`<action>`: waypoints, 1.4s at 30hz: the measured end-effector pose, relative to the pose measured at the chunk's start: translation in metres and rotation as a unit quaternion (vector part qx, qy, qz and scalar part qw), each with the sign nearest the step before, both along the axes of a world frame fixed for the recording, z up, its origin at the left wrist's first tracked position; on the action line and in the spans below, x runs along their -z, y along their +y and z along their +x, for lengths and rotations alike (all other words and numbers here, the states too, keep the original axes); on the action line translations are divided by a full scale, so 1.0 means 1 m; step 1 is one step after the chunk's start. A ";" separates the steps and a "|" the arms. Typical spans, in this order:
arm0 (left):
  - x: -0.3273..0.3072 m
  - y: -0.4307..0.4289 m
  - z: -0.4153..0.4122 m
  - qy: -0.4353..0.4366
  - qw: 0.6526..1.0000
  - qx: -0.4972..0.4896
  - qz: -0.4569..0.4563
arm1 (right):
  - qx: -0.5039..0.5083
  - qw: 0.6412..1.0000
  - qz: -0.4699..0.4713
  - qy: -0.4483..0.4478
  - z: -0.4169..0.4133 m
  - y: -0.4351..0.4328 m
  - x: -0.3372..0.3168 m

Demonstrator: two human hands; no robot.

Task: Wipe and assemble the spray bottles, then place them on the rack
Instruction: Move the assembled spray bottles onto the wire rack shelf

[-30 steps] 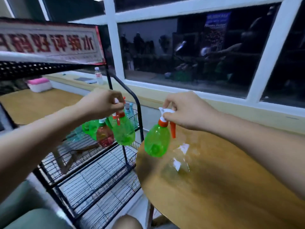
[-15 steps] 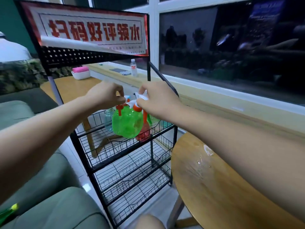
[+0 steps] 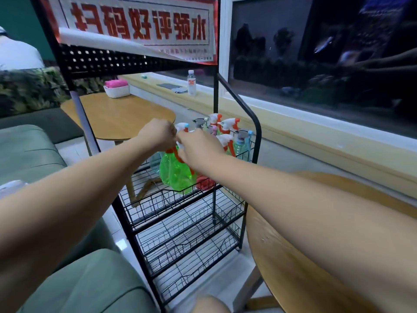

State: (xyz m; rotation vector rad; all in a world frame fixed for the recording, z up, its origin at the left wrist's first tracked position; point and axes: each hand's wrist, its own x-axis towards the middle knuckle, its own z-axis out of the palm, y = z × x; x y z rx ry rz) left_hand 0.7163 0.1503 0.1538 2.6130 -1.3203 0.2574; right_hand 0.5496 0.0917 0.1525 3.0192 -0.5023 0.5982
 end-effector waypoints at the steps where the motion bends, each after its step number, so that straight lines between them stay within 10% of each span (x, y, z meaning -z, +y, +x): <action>1: 0.002 0.000 0.001 0.009 1.000 -0.001 0.005 | -0.002 1.000 -0.006 0.007 0.004 0.000 0.003; 18: -0.042 0.009 -0.052 0.040 0.995 0.055 -0.073 | -0.009 0.999 0.047 0.001 -0.071 -0.011 -0.005; 42: 0.000 -0.173 -0.489 0.126 0.893 0.425 -0.077 | 0.374 0.921 0.079 -0.081 -0.584 -0.076 -0.032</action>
